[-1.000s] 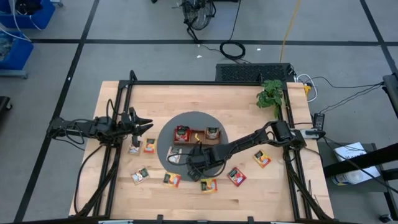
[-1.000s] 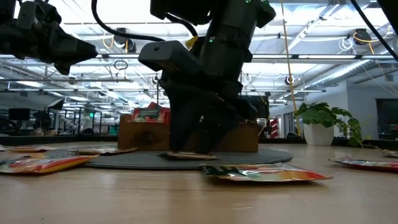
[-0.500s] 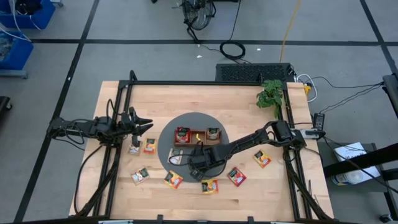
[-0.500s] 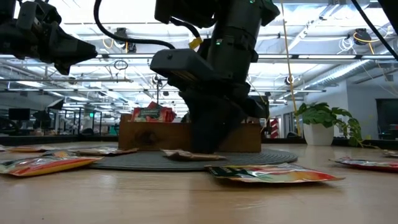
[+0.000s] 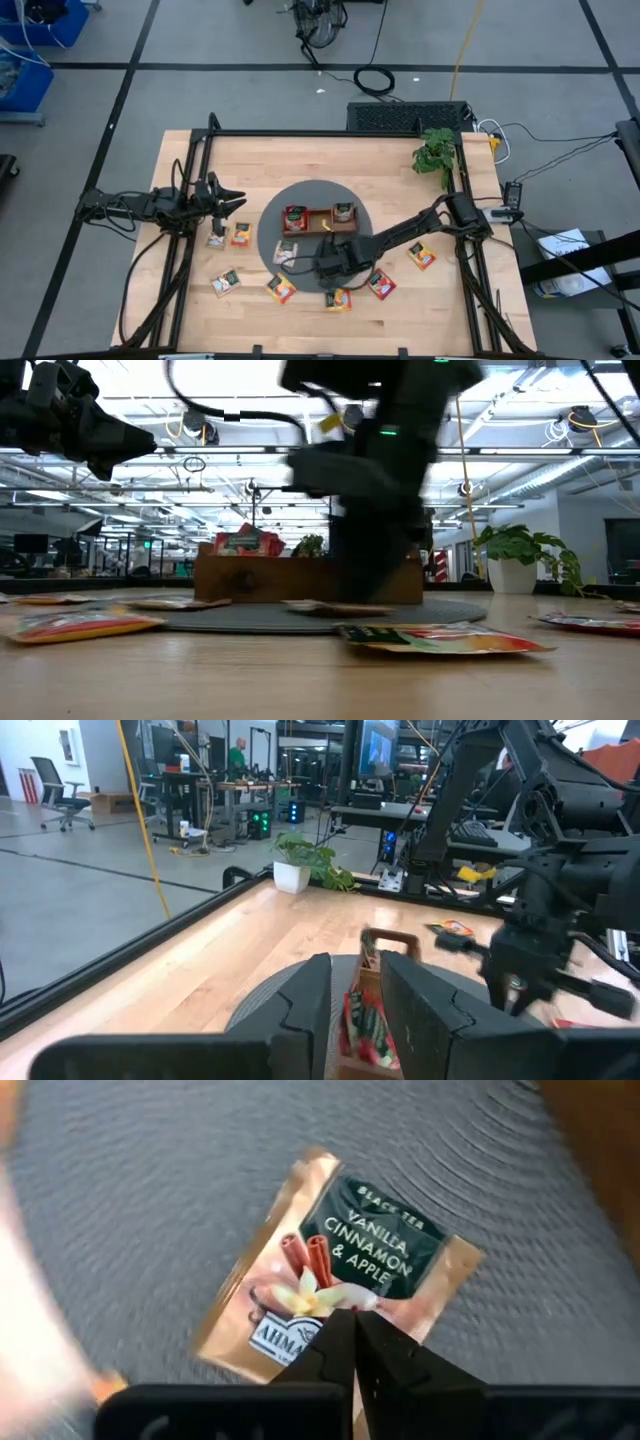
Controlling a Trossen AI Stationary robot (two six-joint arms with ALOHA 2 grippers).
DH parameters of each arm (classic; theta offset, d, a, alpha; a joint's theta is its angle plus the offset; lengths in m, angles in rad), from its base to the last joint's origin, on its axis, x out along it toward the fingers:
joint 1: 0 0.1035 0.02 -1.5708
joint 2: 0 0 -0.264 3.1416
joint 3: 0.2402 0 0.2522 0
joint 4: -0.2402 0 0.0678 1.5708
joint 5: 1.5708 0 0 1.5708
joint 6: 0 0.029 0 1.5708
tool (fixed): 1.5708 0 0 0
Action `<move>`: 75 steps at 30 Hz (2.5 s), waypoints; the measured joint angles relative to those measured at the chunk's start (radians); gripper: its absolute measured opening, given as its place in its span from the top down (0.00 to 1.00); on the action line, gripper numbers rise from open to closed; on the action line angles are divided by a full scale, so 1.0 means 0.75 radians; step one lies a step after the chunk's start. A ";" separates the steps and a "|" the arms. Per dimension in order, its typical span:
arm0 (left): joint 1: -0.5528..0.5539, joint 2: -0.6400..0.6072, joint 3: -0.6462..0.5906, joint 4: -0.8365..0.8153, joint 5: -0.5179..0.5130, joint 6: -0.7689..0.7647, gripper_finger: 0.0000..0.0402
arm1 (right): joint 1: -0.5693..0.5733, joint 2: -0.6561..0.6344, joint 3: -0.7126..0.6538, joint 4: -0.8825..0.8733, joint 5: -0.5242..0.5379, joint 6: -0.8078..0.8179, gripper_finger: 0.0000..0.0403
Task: Pick & Place Tea
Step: Put the yellow tea bag into the right section of the wooden organizer
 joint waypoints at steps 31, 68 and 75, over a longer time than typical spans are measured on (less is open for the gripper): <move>0.000 0.000 0.000 0.000 0.000 0.000 0.77 | 0.046 -0.084 0.004 0.470 -0.299 -0.304 1.00; 0.000 -0.001 0.000 0.000 0.000 0.000 0.77 | -0.016 0.111 0.286 -0.249 -0.125 -0.171 0.45; 0.000 -0.001 0.000 0.000 0.000 0.000 0.77 | -0.015 0.101 0.205 -0.287 -0.102 -0.096 0.45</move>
